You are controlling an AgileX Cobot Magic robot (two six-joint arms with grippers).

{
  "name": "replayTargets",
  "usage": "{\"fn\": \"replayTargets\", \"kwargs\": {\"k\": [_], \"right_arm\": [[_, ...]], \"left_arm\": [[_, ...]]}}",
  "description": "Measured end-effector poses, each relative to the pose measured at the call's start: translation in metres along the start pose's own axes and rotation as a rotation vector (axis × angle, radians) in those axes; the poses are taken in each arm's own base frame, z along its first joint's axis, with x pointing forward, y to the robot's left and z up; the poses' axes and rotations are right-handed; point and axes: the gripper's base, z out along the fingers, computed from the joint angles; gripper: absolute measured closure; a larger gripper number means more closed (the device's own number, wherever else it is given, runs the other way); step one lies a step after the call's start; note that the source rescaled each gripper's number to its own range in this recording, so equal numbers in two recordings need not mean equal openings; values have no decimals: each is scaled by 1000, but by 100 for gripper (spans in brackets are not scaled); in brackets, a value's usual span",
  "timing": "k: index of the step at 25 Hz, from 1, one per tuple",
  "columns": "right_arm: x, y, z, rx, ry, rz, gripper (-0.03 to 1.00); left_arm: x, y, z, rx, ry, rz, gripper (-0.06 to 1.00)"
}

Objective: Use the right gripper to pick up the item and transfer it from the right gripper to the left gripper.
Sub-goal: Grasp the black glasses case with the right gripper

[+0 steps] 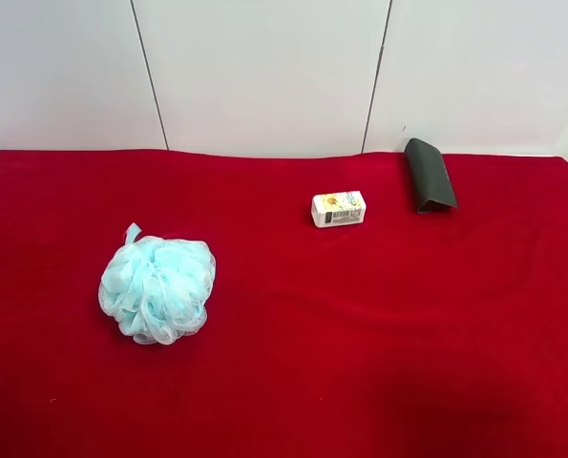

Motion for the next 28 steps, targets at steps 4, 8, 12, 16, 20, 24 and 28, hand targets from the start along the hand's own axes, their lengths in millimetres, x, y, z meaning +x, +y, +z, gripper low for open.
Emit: {"fn": "replayTargets", "kwargs": {"k": [4,8,12,16,20,24,28], "right_arm": [[0,0,0,0,0,0,-3],[0,0,0,0,0,0,-3],[0,0,0,0,0,0,-3],[0,0,0,0,0,0,-3],[0,0,0,0,0,0,-3],[0,0,0,0,0,0,-3],[0,0,0,0,0,0,-3]], "left_arm": [[0,0,0,0,0,0,-6],[0,0,0,0,0,0,-6],[0,0,0,0,0,0,-6],[0,0,0,0,0,0,-6],[0,0,0,0,0,0,-6],[0,0,0,0,0,0,-6],[0,0,0,0,0,0,-6]]}}
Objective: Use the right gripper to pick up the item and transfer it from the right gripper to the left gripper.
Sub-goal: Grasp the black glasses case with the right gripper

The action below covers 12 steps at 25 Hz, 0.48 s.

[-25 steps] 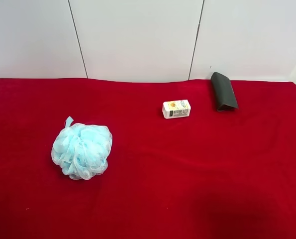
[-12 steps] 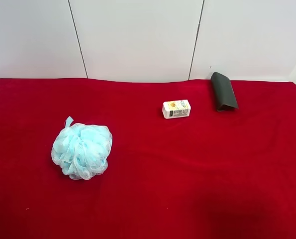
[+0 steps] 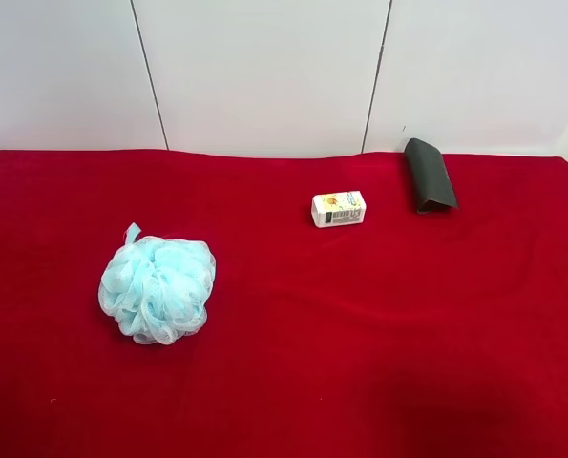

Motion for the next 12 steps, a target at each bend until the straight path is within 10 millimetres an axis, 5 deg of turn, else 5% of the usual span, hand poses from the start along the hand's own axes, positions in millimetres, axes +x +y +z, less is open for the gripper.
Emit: {"fn": "replayTargets", "kwargs": {"k": [12], "right_arm": [[0,0,0,-8,0,-4,-3]], "left_arm": [[0,0,0,0,0,0,-6]]}}
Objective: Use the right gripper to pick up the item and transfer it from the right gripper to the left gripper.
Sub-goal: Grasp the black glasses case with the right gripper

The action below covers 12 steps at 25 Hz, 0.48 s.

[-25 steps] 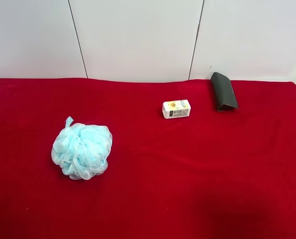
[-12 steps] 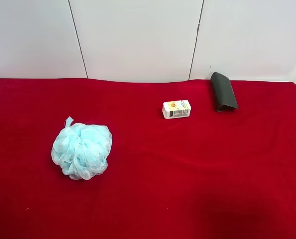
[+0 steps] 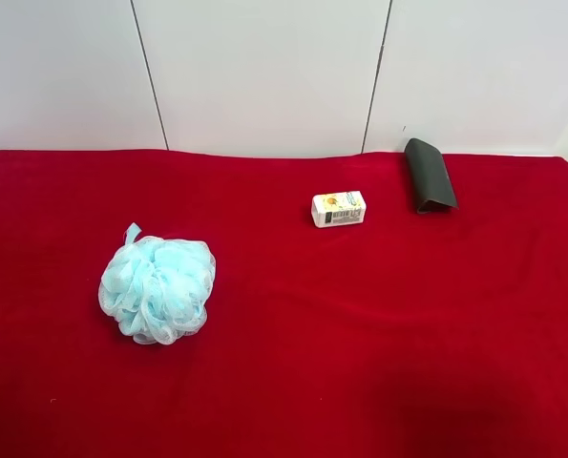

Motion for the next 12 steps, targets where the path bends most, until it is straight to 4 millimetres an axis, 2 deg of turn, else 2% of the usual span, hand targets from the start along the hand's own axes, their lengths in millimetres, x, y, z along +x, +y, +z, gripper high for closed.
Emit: {"fn": "replayTargets", "kwargs": {"k": [8,12], "right_arm": [[-3,-3,-2,-3,-18,-1,-3],[-26,-4,-11,20,-52,-1,-3]], "left_arm": [[0,0,0,0,0,0,-6],[0,0,0,1,0,0,-6]]}}
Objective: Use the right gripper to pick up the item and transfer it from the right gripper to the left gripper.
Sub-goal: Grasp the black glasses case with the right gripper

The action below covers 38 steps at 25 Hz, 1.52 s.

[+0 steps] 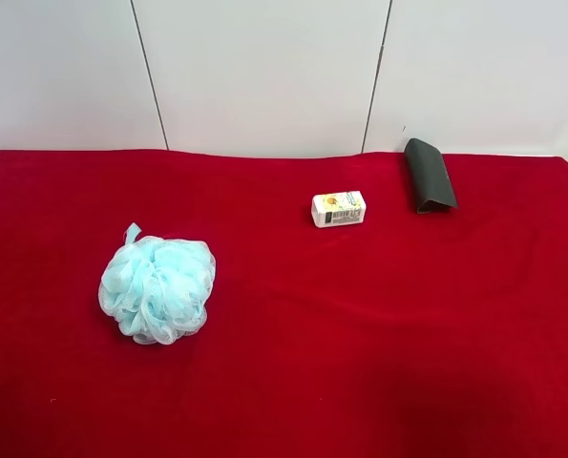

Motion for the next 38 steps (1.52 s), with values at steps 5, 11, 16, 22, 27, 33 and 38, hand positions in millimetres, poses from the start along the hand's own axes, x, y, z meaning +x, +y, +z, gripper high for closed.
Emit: {"fn": "replayTargets", "kwargs": {"k": [5,11,16,22,27,33,38], "right_arm": [[-39,1,19,47,78,-41,-3],[-75,7,73,80,193,-31,-3],[-82,18,139,59,280,-28,-3],[-70,32,221,10,341,-27,-3],[-50,39,279,-36,333,21,-3],[-28,42,324,-68,281,83,-3],[-8,43,350,-81,268,109,-3]], "left_arm": [[0,0,0,0,0,0,-6],[0,0,0,0,0,0,-6],[0,0,0,0,0,0,-6],[0,0,0,0,0,0,-6],[0,0,0,0,0,0,-6],[0,0,0,0,0,0,-6],[0,0,0,0,0,0,-6]]}}
